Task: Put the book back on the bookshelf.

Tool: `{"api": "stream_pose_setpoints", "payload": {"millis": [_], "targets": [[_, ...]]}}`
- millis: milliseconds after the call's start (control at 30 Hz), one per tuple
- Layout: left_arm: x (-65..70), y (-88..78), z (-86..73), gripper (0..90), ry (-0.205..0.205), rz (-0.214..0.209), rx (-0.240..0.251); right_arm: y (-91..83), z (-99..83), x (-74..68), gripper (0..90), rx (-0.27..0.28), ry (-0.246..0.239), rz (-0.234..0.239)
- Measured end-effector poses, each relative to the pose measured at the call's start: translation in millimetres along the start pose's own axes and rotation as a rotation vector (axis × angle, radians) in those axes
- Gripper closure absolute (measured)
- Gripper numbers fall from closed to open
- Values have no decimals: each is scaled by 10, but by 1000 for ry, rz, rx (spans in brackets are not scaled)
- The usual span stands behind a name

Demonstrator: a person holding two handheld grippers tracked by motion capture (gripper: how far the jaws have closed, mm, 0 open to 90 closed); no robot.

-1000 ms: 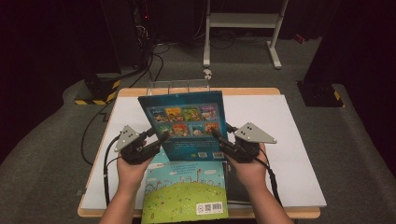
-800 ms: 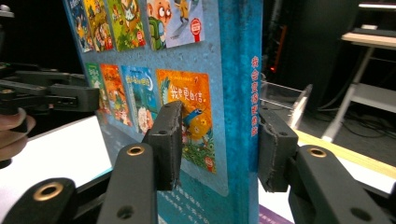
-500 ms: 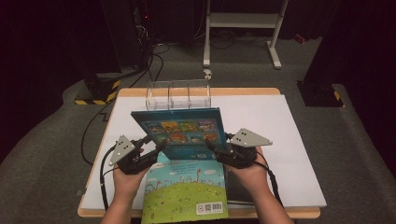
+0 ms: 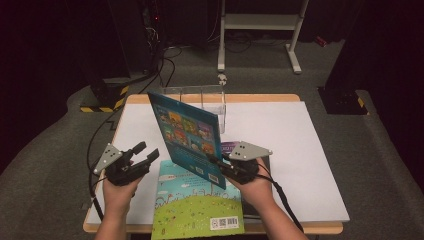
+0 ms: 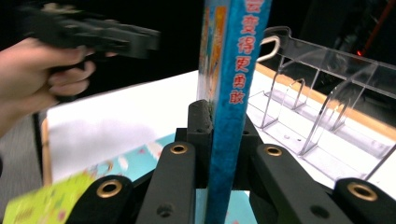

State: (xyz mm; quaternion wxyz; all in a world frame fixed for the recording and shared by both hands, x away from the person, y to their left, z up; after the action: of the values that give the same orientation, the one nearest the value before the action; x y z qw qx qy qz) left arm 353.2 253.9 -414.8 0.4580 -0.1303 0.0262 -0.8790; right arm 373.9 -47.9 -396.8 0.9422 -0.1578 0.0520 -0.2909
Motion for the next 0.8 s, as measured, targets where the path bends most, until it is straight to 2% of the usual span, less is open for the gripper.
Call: {"api": "stream_pose_setpoints", "payload": {"millis": [33, 67, 233, 433, 600, 800], "targets": [[-20, -25, 9, 372, 1, 4, 2, 103, 11, 7, 829, 12, 24, -5], [-39, -47, 18, 372, 2, 10, 5, 103, 11, 7, 829, 12, 24, -5], [-125, -140, 63, 350, -23, 11, 27, 450, 80, -150, 829, 1, 1, -57], [-105, -199, 125, 325, -28, 4, 48, 815, 215, -323, 828, -34, -10, -100], [-14, -216, 181, 292, -31, -31, 62, 905, 305, -436, 825, -41, -34, -111], [230, -230, 290, 277, -10, -106, 93, 902, 287, -531, 819, -40, -39, -120]]}}
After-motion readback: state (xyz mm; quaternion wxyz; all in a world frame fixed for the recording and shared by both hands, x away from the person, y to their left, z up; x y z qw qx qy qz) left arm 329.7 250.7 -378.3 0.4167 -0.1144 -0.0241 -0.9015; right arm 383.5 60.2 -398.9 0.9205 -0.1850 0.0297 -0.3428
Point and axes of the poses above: each handheld gripper's, and its own axes: y roughly forward along the jaws, z roughly out of its top, x roughly to its right, the point moved 4 cm from there along y, roughly forward along the jaws, and after that the axes turned 4 degrees about -z, right-handed, at the moved point
